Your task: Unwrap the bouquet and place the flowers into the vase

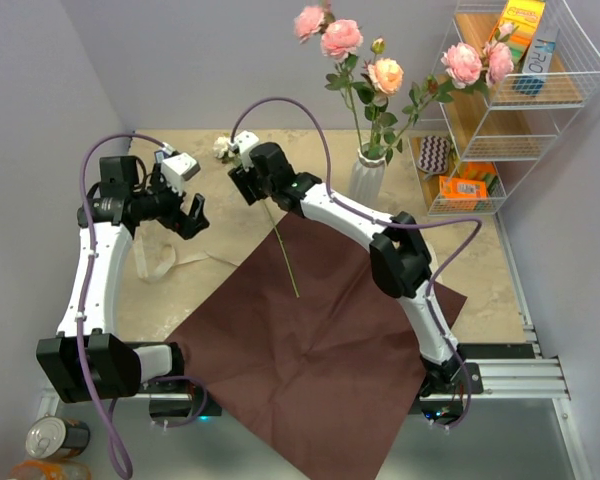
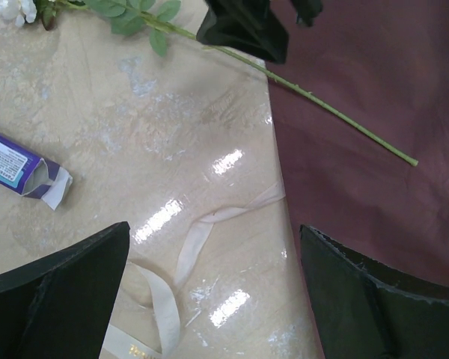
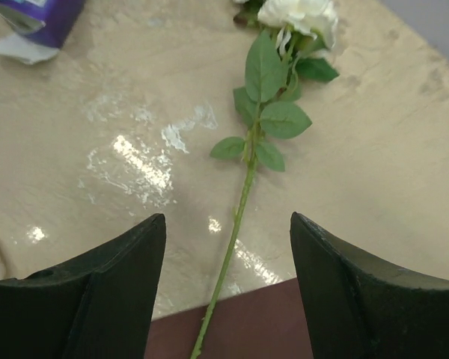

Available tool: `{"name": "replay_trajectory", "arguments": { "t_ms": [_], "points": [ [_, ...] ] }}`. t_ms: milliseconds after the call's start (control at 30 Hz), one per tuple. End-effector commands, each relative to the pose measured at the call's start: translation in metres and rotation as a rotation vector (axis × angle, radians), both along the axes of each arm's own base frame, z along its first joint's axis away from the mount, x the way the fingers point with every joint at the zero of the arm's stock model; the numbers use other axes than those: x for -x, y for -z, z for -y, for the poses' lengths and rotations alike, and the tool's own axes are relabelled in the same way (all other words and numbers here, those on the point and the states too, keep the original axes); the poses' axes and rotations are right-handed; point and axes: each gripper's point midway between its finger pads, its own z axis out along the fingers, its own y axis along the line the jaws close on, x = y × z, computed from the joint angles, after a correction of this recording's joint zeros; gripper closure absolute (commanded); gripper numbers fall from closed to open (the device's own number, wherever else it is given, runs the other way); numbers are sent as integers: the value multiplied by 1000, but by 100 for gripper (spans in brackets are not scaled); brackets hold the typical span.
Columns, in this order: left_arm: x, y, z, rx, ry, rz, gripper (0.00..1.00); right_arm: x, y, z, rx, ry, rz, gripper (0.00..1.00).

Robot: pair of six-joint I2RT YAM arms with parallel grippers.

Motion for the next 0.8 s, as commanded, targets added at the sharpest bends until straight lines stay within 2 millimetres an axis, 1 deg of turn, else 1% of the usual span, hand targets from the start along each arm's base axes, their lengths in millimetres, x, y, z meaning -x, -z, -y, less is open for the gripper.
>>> {"name": "replay_trajectory", "arguments": {
  "t_ms": [0, 100, 167, 200, 267, 300, 400, 433, 500, 533, 733, 767],
  "points": [
    [-6, -11, 0, 21, -12, 48, 1, -15, 0, 1, -67, 4, -54, 30],
    [-5, -4, -1, 12, -7, 38, 1, -26, 20, 2, -84, 43, -77, 30],
    [-5, -2, -1, 9, -5, 38, 1, -30, 26, 3, -90, 46, -88, 31],
    [-5, -1, -2, 8, -6, 37, 0, -32, 37, 3, -83, 48, -101, 31],
    [-6, 0, -2, 6, -6, 37, 1, -32, 42, 0, -84, 36, -116, 31],
    [-6, 1, -2, 6, -6, 35, 1, -32, 52, -1, -73, 33, -132, 31],
    [-7, 3, -2, 10, -5, 30, 0, -31, 63, -4, -61, 21, -158, 32],
    [-7, 4, -1, 12, -3, 27, 0, -30, 72, -5, -52, 15, -173, 32],
    [-8, 5, -1, 12, -2, 27, 0, -31, 76, -5, -47, 20, -178, 32],
    [-8, 4, -1, 15, -1, 28, 1, -31, 82, -4, -41, 22, -185, 33],
    [-8, 6, 1, 16, 15, 26, 0, -35, 91, -2, -32, 50, -187, 36],
    [-8, 6, 1, 15, 17, 25, 2, -35, 96, -2, -24, 52, -194, 36]
  ]
}}
